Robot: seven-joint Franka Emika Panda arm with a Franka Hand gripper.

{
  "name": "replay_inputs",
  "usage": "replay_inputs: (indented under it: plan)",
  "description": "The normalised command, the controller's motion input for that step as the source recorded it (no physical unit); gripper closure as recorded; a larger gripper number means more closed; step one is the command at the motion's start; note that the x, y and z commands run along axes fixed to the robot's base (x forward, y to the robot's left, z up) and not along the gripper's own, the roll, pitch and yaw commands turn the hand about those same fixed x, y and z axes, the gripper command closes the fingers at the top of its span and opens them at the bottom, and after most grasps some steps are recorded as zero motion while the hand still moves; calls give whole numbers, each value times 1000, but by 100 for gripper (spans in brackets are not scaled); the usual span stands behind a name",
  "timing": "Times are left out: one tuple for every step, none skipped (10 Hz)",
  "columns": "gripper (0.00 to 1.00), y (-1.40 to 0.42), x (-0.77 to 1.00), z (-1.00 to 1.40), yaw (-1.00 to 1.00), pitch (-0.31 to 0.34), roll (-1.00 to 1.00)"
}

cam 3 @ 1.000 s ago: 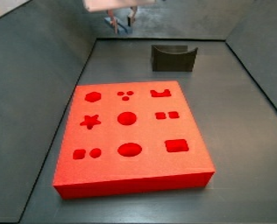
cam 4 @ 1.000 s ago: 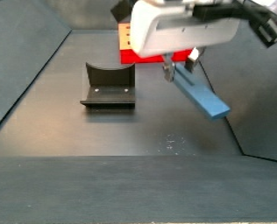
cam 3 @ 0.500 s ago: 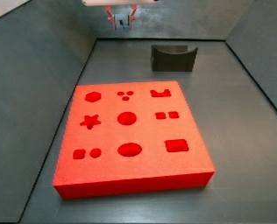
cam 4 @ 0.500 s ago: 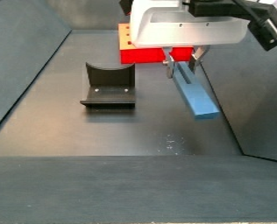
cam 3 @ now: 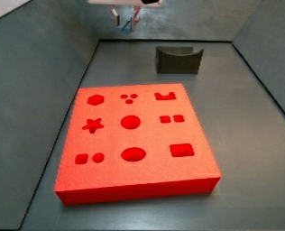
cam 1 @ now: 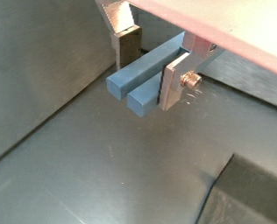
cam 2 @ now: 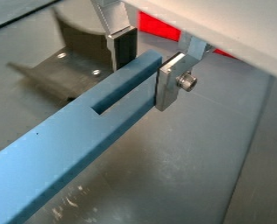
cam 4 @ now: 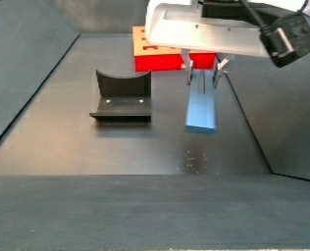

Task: Pick up the double-square object. Move up. Rotate the double-square object. Place the double-square object on the fixture. Regrasp the double-square object. Move to above the board. Insert the double-square object.
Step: Rotate the double-square object.

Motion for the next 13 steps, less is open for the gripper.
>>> replay_inputs:
  plan:
    - [100,19,38,-40,-1000,-3,-2]
    - [100,19,39,-39,-1000,-3,-2]
    - [100,20,39,-39,-1000,-3,-2]
    - [100,20,39,-39,-1000,-3,-2]
    - [100,20,38,-39,-1000,-4,-2]
    - [100,20,38,-39,-1000,-4,-2]
    - [100,20,38,-39,-1000,-4,-2]
    - [100,20,38,-39,-1000,-4,-2]
    - [100,20,38,-38,-1000,-4,-2]
    - [100,21,38,-38,-1000,-4,-3]
    - [100,21,38,-39,-1000,-4,-3]
    - [100,20,38,-39,-1000,-4,-3]
    - [100,20,38,-39,-1000,-4,-3]
